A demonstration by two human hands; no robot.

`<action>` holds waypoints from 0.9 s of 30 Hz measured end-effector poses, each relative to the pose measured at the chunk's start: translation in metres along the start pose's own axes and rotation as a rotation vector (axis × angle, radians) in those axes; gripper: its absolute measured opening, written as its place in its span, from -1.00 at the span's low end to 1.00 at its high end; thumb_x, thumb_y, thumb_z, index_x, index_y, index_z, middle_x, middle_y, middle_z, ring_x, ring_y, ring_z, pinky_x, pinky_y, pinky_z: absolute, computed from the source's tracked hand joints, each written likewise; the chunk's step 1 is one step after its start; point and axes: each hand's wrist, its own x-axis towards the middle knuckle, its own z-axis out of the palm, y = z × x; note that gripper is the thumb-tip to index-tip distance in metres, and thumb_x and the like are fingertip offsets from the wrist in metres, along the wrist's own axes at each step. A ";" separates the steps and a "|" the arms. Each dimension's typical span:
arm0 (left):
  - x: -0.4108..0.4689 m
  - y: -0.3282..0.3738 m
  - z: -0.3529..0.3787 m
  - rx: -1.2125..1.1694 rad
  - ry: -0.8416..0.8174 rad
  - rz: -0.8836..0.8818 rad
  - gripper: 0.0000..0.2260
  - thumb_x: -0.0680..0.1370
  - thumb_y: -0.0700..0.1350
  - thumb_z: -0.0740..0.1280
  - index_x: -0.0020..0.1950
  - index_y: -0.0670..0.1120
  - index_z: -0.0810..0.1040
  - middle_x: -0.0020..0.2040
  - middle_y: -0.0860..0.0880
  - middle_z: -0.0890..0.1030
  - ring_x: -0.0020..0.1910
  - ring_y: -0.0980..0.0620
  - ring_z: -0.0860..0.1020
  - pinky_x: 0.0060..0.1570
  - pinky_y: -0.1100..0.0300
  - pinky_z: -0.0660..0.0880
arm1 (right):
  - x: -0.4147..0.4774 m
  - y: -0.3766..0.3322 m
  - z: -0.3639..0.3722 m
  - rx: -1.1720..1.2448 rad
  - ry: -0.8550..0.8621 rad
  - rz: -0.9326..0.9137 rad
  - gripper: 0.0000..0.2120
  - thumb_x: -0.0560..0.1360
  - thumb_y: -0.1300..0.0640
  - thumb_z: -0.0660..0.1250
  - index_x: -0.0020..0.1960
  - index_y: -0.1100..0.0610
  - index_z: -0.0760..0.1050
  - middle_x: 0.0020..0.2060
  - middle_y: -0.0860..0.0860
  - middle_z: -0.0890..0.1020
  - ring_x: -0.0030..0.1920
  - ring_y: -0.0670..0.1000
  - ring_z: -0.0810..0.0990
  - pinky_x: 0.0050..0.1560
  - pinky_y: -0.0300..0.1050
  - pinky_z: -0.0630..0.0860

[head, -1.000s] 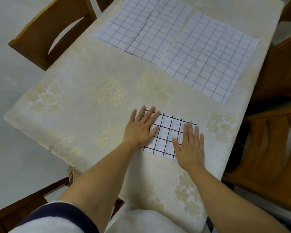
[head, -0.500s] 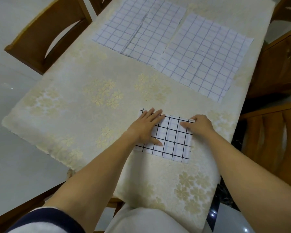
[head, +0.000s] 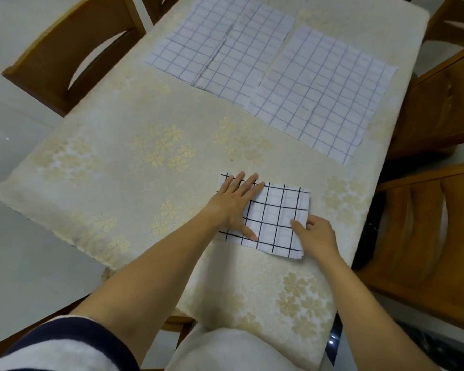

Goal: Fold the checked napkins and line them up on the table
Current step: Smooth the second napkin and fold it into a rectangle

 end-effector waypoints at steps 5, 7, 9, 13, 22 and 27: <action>-0.008 0.003 -0.008 0.091 0.082 0.012 0.19 0.37 0.54 0.32 0.68 -0.03 -0.28 0.67 -0.07 -0.32 0.61 -0.18 -0.40 0.54 -0.09 -0.38 | -0.003 -0.007 -0.010 -0.050 0.048 -0.048 -0.94 0.60 0.07 0.35 0.04 0.06 0.54 -0.17 -0.04 0.63 -0.19 -0.07 0.58 -0.30 -0.21 0.44; -0.009 0.007 -0.009 0.137 0.095 0.026 0.18 0.39 0.54 0.30 0.68 -0.07 -0.27 0.67 -0.08 -0.30 0.61 -0.17 -0.39 0.56 -0.09 -0.37 | -0.003 -0.008 -0.015 -0.084 0.071 -0.057 -0.92 0.60 0.07 0.35 0.04 0.07 0.53 -0.18 -0.03 0.63 -0.19 -0.05 0.57 -0.30 -0.20 0.42; -0.006 0.012 -0.009 0.085 0.071 0.035 0.18 0.41 0.50 0.35 0.68 -0.10 -0.26 0.68 -0.08 -0.28 0.63 -0.16 -0.35 0.55 -0.06 -0.36 | -0.003 -0.007 -0.019 -0.118 0.086 -0.078 -0.92 0.60 0.08 0.34 0.02 0.09 0.53 -0.22 -0.08 0.59 -0.23 -0.09 0.53 -0.33 -0.22 0.37; 0.000 0.022 -0.010 -0.062 0.023 0.016 0.15 0.43 0.50 0.32 0.68 -0.09 -0.24 0.68 -0.05 -0.27 0.64 -0.13 -0.31 0.60 -0.06 -0.28 | -0.006 -0.010 -0.019 -0.114 0.095 -0.101 -0.83 0.61 0.06 0.33 -0.14 0.07 0.47 -0.32 -0.07 0.52 -0.30 -0.05 0.49 -0.35 -0.20 0.32; 0.001 0.029 0.009 0.002 0.081 -0.046 -0.11 0.56 0.51 -0.08 0.66 0.03 -0.34 0.65 -0.03 -0.36 0.62 -0.11 -0.38 0.60 -0.15 -0.25 | 0.005 -0.005 -0.012 -0.203 0.177 0.103 -0.58 0.62 0.08 0.29 -0.35 0.11 0.22 -0.48 0.02 0.29 -0.44 0.02 0.26 -0.40 -0.10 0.17; -0.001 0.028 0.011 -0.032 0.112 -0.042 -0.10 0.56 0.50 -0.05 0.66 -0.01 -0.34 0.66 -0.02 -0.35 0.62 -0.10 -0.37 0.61 -0.10 -0.28 | -0.017 -0.022 -0.005 -0.238 0.227 -0.165 -0.66 0.64 0.06 0.26 -0.28 0.10 0.32 -0.44 0.01 0.37 -0.42 0.01 0.33 -0.39 -0.08 0.30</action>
